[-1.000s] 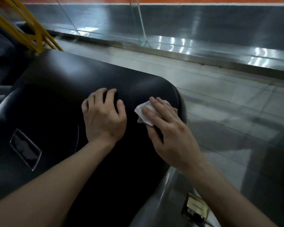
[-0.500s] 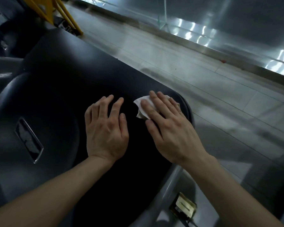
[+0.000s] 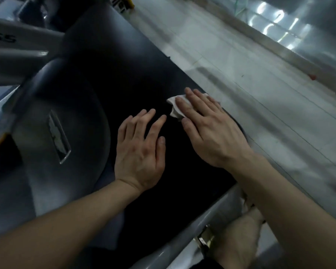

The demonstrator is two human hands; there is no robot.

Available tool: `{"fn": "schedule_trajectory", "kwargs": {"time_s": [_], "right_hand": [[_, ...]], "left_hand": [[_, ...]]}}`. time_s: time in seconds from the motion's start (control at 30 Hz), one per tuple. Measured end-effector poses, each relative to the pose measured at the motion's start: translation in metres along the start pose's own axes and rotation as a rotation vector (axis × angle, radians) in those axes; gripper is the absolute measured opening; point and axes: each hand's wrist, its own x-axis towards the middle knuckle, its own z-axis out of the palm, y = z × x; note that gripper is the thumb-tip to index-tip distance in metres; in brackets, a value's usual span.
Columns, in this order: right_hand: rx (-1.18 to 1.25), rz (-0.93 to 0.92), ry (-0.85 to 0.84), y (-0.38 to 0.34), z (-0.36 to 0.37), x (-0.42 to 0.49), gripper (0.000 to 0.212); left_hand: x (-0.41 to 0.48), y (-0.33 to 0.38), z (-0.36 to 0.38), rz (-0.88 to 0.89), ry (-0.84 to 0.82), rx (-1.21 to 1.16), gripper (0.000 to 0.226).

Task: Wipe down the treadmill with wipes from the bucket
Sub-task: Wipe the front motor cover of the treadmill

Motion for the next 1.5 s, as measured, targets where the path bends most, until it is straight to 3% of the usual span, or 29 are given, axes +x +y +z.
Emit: {"fn": "schedule_trajectory", "kwargs": {"time_s": [0.37, 0.6, 0.83, 1.07, 1.2, 1.3, 1.37, 1.5], "right_hand": [[0.032, -0.173, -0.178, -0.001, -0.012, 0.084, 0.063], [0.053, -0.365, -0.231, 0.025, -0.018, 0.056, 0.058], [0.072, -0.377, -0.261, 0.012, -0.009, 0.155, 0.058], [0.012, -0.706, -0.434, 0.037, -0.029, 0.116, 0.061], [-0.002, -0.540, -0.309, 0.018, -0.013, 0.203, 0.062], [0.014, -0.486, -0.320, 0.006, -0.006, 0.227, 0.067], [-0.033, -0.588, -0.328, 0.011, -0.012, 0.199, 0.069], [-0.112, -0.918, -0.508, 0.041, -0.035, 0.135, 0.070]], "left_hand": [[-0.001, 0.003, -0.005, -0.073, -0.124, 0.030, 0.066], [0.000, 0.004, -0.006, -0.066, -0.160, 0.025, 0.067], [-0.003, 0.001, -0.003, -0.048, -0.211, 0.045, 0.069], [-0.007, -0.001, -0.001, -0.062, -0.249, 0.050, 0.072], [-0.006, -0.001, -0.001, -0.072, -0.276, 0.055, 0.074], [-0.008, 0.001, -0.001, -0.088, -0.303, 0.068, 0.076], [-0.009, -0.001, -0.001, -0.086, -0.320, 0.079, 0.077], [-0.006, 0.002, -0.002, -0.106, -0.329, 0.053, 0.074]]}}
